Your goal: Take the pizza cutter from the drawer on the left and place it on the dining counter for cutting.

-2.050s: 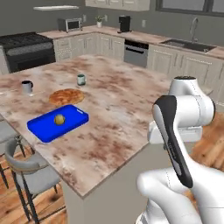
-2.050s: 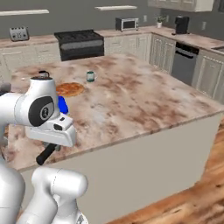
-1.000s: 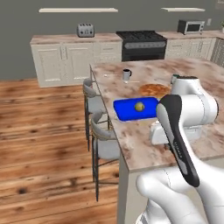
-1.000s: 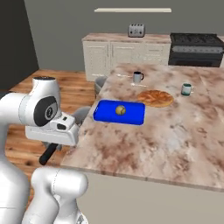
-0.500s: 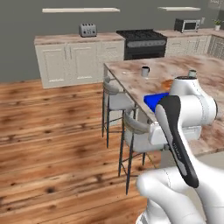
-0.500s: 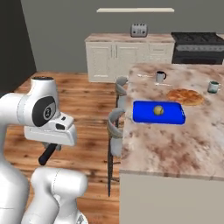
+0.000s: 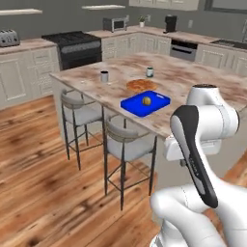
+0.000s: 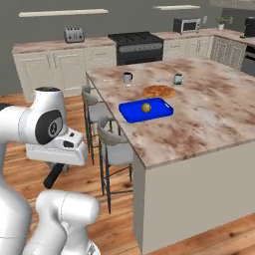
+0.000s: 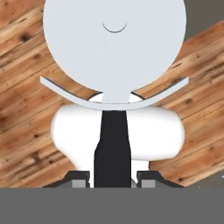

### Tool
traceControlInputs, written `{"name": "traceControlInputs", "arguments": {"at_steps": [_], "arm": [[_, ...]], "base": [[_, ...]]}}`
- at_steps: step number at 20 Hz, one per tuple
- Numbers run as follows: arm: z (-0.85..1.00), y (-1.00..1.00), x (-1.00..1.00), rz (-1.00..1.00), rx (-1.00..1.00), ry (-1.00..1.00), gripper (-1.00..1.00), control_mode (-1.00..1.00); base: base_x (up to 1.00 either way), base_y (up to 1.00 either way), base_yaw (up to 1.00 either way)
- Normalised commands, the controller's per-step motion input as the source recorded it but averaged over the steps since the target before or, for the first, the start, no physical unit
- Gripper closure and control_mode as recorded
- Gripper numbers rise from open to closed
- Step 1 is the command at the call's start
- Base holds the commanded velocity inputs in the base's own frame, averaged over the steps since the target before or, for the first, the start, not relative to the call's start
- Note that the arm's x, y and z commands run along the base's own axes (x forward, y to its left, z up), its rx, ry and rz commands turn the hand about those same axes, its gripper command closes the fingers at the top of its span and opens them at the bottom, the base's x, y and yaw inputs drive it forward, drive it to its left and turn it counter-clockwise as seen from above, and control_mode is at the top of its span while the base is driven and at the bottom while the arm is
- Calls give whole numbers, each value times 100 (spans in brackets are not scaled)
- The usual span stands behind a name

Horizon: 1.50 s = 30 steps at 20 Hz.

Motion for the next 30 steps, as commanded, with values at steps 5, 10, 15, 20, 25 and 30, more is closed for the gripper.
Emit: {"name": "traceControlInputs", "arguments": {"at_steps": [5,10,15,20,25,30], "arm": [[0,0,0,0,0,0,100,100],[0,0,0,0,0,0,100,100],[0,0,0,0,0,0,100,100],[0,0,0,0,0,0,100,100],[0,0,0,0,0,0,100,100],[0,0,0,0,0,0,100,100]], "base": [[12,96,-61],[8,100,-46],[22,100,-41],[34,100,-41],[49,100,-49],[44,100,-55]]}}
